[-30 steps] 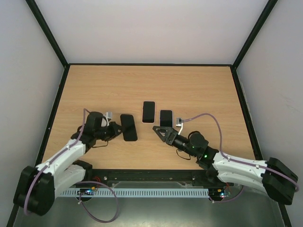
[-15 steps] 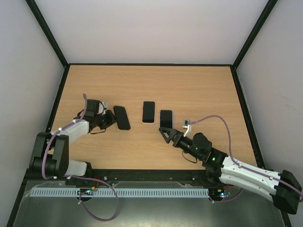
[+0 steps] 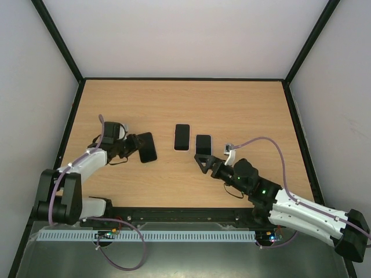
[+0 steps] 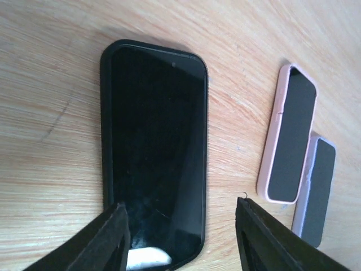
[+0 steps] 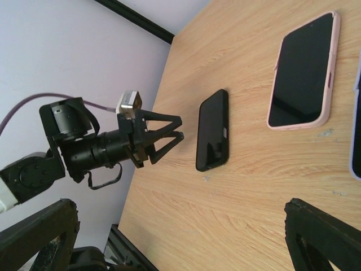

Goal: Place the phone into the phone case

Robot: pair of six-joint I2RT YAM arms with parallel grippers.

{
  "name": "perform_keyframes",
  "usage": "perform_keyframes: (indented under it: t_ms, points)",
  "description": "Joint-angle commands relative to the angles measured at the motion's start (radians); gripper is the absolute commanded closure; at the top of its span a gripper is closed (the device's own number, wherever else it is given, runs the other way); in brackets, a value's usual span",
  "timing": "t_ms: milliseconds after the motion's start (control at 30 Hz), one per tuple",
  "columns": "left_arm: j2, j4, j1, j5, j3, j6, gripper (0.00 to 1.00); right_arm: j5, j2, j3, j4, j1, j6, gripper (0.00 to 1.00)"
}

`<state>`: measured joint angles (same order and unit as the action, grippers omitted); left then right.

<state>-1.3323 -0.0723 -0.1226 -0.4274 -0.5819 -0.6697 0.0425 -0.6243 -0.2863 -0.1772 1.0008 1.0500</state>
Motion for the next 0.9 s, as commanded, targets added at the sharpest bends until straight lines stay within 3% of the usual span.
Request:
perform_keyframes:
  t_ms: [0,200,333,567,867]
  points:
    - [0.086,-0.087,0.006,0.090,-0.008,0.011,0.44,-0.055,0.007,-0.090,0.130,-0.004,-0.022,0.03]
    - [0.230,-0.171,0.003,0.122,-0.020,0.019,0.23,-0.133,0.008,-0.165,0.253,-0.003,-0.051,0.02]
    - [0.364,-0.286,0.000,0.164,-0.084,0.052,0.01,-0.216,-0.015,-0.245,0.351,-0.003,-0.080,0.03]
    - [0.553,-0.428,-0.002,0.173,-0.245,0.125,0.01,-0.323,-0.040,-0.384,0.468,-0.003,-0.125,0.02]
    - [0.617,-0.578,-0.001,0.076,-0.468,0.198,0.01,-0.377,-0.092,-0.632,0.601,-0.004,-0.195,0.02]
